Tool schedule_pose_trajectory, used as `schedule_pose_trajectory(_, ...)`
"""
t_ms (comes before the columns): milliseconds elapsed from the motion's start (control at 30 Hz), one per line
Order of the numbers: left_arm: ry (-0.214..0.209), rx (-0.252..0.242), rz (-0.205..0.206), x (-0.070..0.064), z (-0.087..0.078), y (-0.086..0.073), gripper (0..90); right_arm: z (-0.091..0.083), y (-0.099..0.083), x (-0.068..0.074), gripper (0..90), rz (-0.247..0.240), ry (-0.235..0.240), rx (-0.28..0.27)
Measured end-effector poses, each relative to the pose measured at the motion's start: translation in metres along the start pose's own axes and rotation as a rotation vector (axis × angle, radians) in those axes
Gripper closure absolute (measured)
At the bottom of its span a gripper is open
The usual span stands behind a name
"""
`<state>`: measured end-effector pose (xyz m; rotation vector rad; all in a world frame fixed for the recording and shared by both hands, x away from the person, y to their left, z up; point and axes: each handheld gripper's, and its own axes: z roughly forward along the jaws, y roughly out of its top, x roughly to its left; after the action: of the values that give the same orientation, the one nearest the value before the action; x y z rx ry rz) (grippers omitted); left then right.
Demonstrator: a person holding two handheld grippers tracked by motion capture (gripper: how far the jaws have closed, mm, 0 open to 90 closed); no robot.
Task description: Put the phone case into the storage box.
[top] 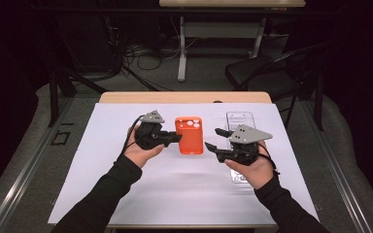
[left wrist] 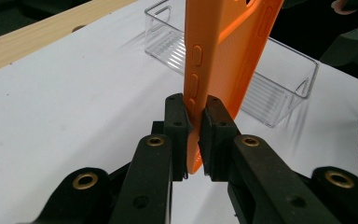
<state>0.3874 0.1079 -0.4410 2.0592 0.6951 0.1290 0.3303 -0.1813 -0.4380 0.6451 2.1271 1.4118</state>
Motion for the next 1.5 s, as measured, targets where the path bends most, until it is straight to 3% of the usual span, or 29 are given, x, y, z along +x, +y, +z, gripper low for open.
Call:
schedule_pose_trajectory(133, 0.015, 0.009, -0.011, -0.002, 0.001, 0.0, 82.2, 0.0, 0.003, 0.0, 43.5, -0.031, -0.022, 0.005)
schedule_pose_trajectory(367, 0.038, 0.018, -0.039, -0.004, 0.002, 0.0, 82.2, 0.001, 0.006, 0.001, 44.8, -0.041, -0.033, 0.026)
schedule_pose_trajectory(833, 0.071, 0.054, -0.039, -0.011, 0.005, 0.0, 82.2, 0.005, 0.005, 0.0, 48.1, -0.066, -0.073, 0.052)
schedule_pose_trajectory(1167, 0.1, 0.089, -0.053, -0.017, 0.01, 0.001, 82.2, 0.008, 0.006, 0.006, 53.6, -0.122, -0.086, 0.068)
schedule_pose_trajectory(1500, 0.142, 0.123, -0.055, -0.021, 0.015, 0.001, 82.3, 0.014, 0.011, 0.013, 56.6, -0.202, -0.143, 0.091)
